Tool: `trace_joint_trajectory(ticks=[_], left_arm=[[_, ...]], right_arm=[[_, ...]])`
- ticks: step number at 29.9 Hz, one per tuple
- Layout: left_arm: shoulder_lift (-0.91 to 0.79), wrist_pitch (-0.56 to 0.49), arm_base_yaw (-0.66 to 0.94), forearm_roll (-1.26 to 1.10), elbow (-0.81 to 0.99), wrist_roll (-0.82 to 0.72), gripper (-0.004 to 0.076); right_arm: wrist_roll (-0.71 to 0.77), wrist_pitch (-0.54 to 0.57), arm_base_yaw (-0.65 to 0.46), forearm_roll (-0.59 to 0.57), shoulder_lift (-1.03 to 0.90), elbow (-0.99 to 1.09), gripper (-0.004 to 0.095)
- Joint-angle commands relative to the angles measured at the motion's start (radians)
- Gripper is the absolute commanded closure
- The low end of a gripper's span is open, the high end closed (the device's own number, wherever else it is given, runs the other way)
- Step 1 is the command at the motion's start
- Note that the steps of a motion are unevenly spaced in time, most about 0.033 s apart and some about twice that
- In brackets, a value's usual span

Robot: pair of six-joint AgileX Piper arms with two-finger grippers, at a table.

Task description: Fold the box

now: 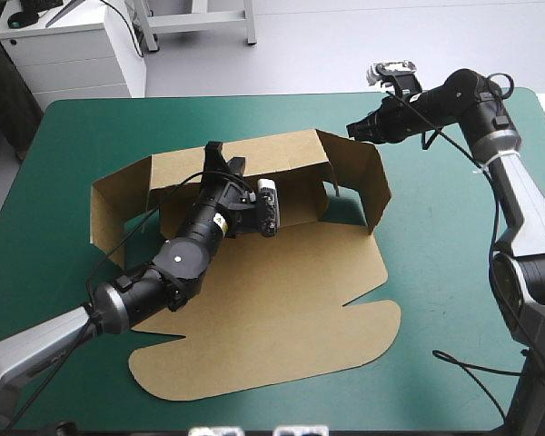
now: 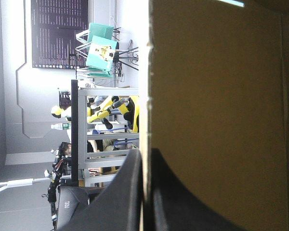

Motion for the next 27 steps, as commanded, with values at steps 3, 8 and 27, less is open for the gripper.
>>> trace_joint_trajectory(ticks=[3,8,27], left_arm=[[0.008,0.051,-0.007,0.073,-0.028,-0.014,0.0731],[0.071,0.101,-0.007,0.073,-0.028,-0.014,0.0731],[0.086,0.149,-0.005,0.122,-0.032,-0.222,0.0731]], right_arm=[[-0.003,0.026,0.0,0.024,-0.053,-0.039,0.0925],[-0.007,0.097,0.0,-0.014,-0.05,-0.039,0.0925],[-0.089,0.152,0.056,0.094,-0.071,0.059,0.0916]])
